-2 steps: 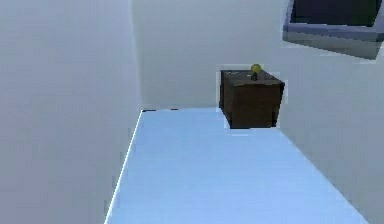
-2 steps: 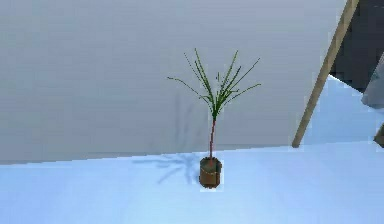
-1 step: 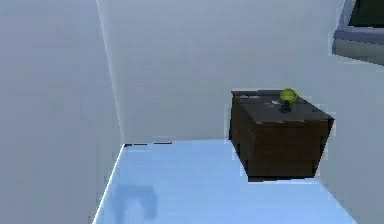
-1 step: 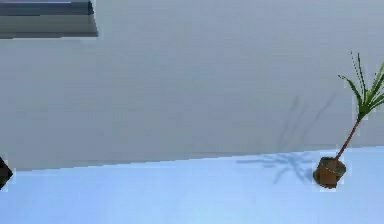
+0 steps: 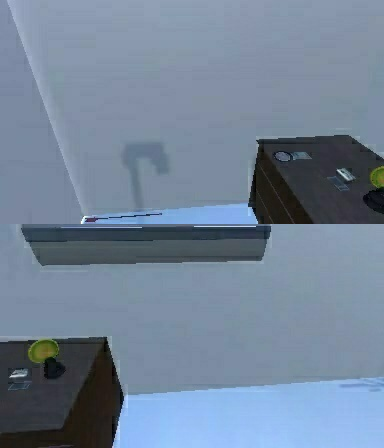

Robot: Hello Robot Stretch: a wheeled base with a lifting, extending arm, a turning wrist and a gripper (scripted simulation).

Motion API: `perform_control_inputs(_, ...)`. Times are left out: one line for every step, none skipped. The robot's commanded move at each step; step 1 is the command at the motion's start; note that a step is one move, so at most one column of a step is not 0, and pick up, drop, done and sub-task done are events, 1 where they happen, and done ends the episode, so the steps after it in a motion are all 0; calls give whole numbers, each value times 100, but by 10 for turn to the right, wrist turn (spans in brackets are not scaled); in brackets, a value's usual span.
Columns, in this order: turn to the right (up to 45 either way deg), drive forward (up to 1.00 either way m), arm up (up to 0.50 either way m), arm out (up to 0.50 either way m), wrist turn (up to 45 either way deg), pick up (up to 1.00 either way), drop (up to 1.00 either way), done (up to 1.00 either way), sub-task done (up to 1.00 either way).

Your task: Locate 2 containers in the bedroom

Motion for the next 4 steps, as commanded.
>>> perform_control_inputs(180,0,0,0,0,0,0,0,0)
perform_control_inputs(0,10,0,0,0,0,0,0,0)
perform_control_inputs(210,0,0,0,0,0,0,0,0)
perform_control_inputs(0,0,0,0,0,0,0,100,0)
